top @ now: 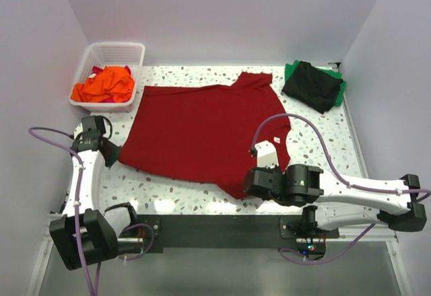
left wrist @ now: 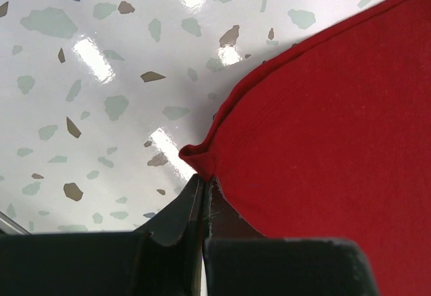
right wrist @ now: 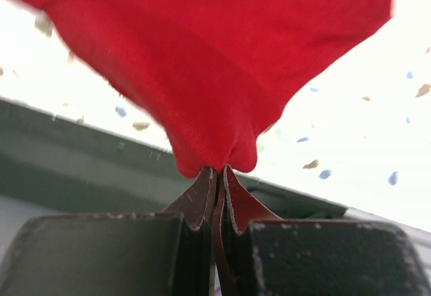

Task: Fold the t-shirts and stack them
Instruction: Fold the tshirt

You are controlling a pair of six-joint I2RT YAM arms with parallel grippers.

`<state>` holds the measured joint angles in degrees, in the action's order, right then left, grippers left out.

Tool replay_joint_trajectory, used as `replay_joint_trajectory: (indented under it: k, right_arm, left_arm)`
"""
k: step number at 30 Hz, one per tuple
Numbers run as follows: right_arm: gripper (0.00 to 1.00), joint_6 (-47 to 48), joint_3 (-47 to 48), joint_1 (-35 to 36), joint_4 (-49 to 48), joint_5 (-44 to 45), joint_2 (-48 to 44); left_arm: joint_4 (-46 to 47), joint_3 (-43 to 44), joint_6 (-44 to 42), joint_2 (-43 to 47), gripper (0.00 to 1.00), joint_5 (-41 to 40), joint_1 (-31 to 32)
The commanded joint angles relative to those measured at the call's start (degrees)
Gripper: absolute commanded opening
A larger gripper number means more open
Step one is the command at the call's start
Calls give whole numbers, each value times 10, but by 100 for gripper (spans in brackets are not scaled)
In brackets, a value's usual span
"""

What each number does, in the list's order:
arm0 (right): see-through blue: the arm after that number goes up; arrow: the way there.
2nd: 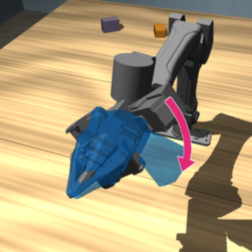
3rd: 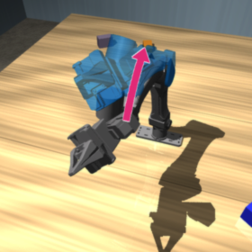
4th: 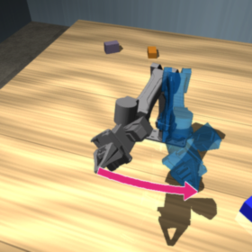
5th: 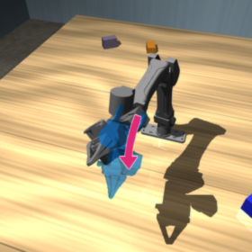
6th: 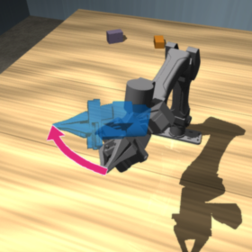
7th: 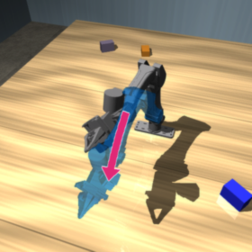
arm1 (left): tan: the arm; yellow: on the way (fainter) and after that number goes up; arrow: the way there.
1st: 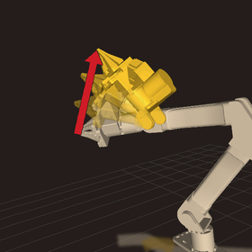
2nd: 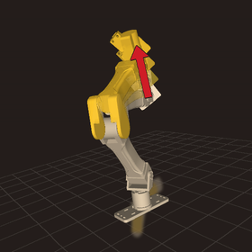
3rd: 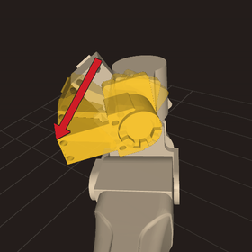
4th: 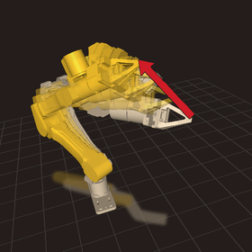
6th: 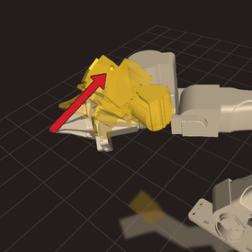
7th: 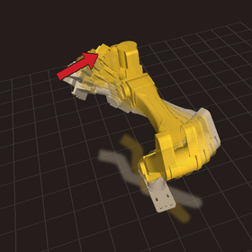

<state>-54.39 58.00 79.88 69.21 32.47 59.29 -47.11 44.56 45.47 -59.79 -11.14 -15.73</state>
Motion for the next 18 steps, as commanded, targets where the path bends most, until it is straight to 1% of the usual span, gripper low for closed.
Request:
replay_joint_trajectory:
  k: [1, 4, 6, 9, 14, 17, 18]
  right_arm:
    - [0, -9, 51, 3, 32, 143, 47]
    - [0, -29, 74, 0, 45, 184, 77]
    - [0, -32, 84, -3, 47, 195, 84]
    - [0, -20, 88, -35, 29, 204, 87]
    - [0, 50, 81, -124, -39, 192, 85]
    - [0, 103, 74, -170, -88, 181, 87]
    - [0, 117, 72, -182, -100, 175, 93]
  left_arm:
    - [18, 39, 11, -20, 0, -7, -5]
    - [33, 50, 7, -37, 0, -3, -4]
    - [47, 61, 0, -46, 0, -3, -3]
    - [65, 82, -13, -65, 0, -4, 3]
    - [83, 124, -27, -112, 0, -5, 17]
    - [93, 147, -32, -152, 0, 1, 32]
    - [101, 151, -36, -173, 0, 1, 47]
